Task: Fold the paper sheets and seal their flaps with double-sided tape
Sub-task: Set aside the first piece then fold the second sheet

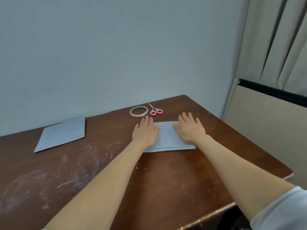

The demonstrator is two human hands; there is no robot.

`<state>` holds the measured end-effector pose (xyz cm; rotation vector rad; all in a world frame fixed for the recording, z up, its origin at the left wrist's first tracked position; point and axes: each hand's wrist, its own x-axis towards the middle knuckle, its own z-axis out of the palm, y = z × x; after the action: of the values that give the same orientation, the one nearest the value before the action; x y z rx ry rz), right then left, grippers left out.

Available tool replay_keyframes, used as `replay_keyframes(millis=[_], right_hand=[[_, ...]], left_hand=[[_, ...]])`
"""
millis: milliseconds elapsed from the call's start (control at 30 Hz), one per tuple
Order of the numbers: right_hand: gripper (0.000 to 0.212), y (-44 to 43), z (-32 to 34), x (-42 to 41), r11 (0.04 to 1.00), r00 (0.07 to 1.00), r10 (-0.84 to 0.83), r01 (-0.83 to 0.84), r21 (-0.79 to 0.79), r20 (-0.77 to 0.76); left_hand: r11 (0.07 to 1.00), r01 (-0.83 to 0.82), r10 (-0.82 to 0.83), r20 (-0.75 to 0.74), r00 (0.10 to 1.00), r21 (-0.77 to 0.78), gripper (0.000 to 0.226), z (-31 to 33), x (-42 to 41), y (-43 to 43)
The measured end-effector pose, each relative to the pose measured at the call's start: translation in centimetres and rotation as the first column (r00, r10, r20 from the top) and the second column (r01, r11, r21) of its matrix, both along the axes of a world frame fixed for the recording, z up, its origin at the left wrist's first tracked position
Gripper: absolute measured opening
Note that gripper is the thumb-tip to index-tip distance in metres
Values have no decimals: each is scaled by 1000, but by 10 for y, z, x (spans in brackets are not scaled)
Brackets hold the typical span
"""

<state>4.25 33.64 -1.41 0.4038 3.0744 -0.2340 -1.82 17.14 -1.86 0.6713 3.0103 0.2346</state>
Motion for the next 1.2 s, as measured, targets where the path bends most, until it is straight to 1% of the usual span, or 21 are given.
replay_keyframes(millis=[33,100,200,300,433,667,767,833,900,967,1200], right_hand=[[61,-5,2,0,998,998,59,-58,20,-39],[57,-15,3,1,985,985,165,-162,51,-55],[55,-23,-6,3,969,970,242,-243,48,26],[54,-22,-12,5,967,965,250,-253,37,75],[55,-22,-10,6,970,966,242,-244,15,96],[56,-21,-6,2,969,957,246,-240,-56,153],[55,-20,3,-2,966,962,243,-229,-116,124],[55,-21,3,-2,968,968,240,-233,-97,73],[55,-22,-2,-2,968,966,246,-240,-76,78],[55,-21,-7,-1,968,963,250,-246,-50,101],[55,-18,-11,-1,966,962,255,-251,-56,93]], left_hand=[[998,60,-60,-52,997,-3,57,2,1,1],[983,178,-180,-79,980,-36,54,4,5,6],[962,256,-257,1,966,-92,53,-1,13,11],[951,270,-263,68,962,-148,53,-6,15,10],[944,274,-268,61,962,-184,54,-6,18,9],[946,275,-262,90,961,-173,53,-5,16,9],[961,256,-250,64,966,-110,52,0,15,12],[968,244,-242,41,970,-63,51,1,13,15],[964,262,-258,72,964,-52,51,0,12,16],[957,282,-273,104,956,-76,50,-3,11,15],[949,298,-289,90,953,-100,51,-10,8,12]])
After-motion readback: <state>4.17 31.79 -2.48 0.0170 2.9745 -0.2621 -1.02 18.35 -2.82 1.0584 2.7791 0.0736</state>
